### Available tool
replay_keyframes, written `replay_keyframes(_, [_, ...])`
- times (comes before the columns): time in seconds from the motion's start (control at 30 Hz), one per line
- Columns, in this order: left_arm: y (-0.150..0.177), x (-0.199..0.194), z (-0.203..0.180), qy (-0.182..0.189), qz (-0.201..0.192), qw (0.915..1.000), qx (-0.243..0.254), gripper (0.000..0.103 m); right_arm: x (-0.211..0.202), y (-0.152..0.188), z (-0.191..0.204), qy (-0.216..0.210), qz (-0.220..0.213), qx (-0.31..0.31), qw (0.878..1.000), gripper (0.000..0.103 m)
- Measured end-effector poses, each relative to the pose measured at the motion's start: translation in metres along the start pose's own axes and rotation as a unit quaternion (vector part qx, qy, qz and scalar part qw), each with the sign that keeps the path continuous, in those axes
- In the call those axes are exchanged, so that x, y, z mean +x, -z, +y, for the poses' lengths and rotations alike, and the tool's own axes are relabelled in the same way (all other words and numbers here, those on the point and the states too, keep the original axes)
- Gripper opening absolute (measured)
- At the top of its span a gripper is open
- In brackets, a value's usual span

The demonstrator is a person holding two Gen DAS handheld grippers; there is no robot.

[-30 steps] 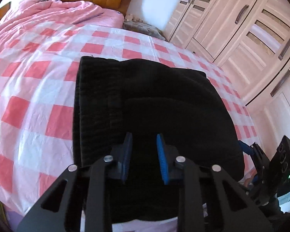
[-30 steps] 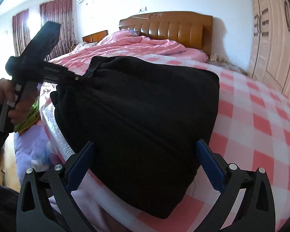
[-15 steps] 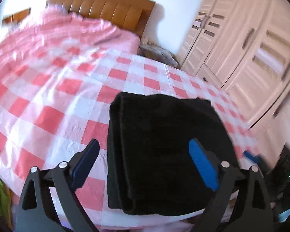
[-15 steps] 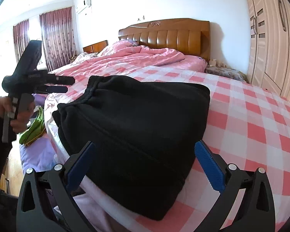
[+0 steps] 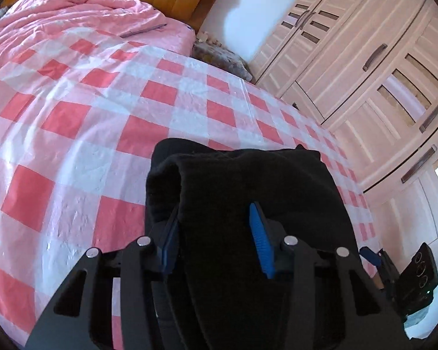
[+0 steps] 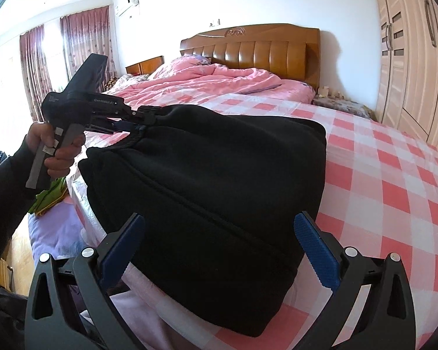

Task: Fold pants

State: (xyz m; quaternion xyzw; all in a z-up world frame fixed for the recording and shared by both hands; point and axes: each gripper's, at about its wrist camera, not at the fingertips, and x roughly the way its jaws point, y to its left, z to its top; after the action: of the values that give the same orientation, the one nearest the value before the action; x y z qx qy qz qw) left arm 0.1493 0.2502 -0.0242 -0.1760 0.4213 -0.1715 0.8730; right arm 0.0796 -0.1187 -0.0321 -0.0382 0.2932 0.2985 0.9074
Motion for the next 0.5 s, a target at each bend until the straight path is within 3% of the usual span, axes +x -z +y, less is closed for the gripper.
replay_keyframes(0.1, [0.001,0.005,0.004,0.001,0.011,0.9999,-0.003,0.045,0.001,0.0,-0.001,-0.002,-0.001,0.004,1.0,0.099])
replay_keyframes(0.13, [0.001,0.005,0.007,0.006,0.016,0.9998,-0.006,0.039,0.001,0.0,-0.001,-0.002,0.0,0.005,1.0,0.099])
replay_keyframes(0.2, [0.0,0.002,0.007,0.009,0.016,0.9998,-0.003,0.038,0.001,0.001,-0.001,0.001,0.0,0.002,1.0,0.099])
replay_keyframes(0.23, [-0.002,-0.002,0.006,0.015,0.014,0.9998,-0.005,0.024,0.001,0.001,0.0,0.003,0.0,0.001,1.0,0.099])
replay_keyframes(0.27, [-0.004,-0.01,0.004,0.022,0.019,0.9996,-0.005,0.019,0.0,0.001,-0.001,0.007,-0.001,0.0,1.0,0.099])
replay_keyframes(0.3, [-0.008,-0.019,0.001,0.021,0.016,0.9996,-0.005,0.004,-0.001,0.001,-0.002,0.01,-0.002,0.002,1.0,0.099])
replay_keyframes(0.37, [-0.014,-0.039,-0.003,0.023,0.004,0.9997,-0.005,0.004,-0.001,0.0,-0.006,0.014,-0.003,0.01,1.0,0.099])
replay_keyframes(0.5, [-0.013,-0.054,-0.011,-0.012,0.013,0.9998,0.009,0.004,0.001,0.002,-0.01,0.017,-0.001,0.016,1.0,0.099])
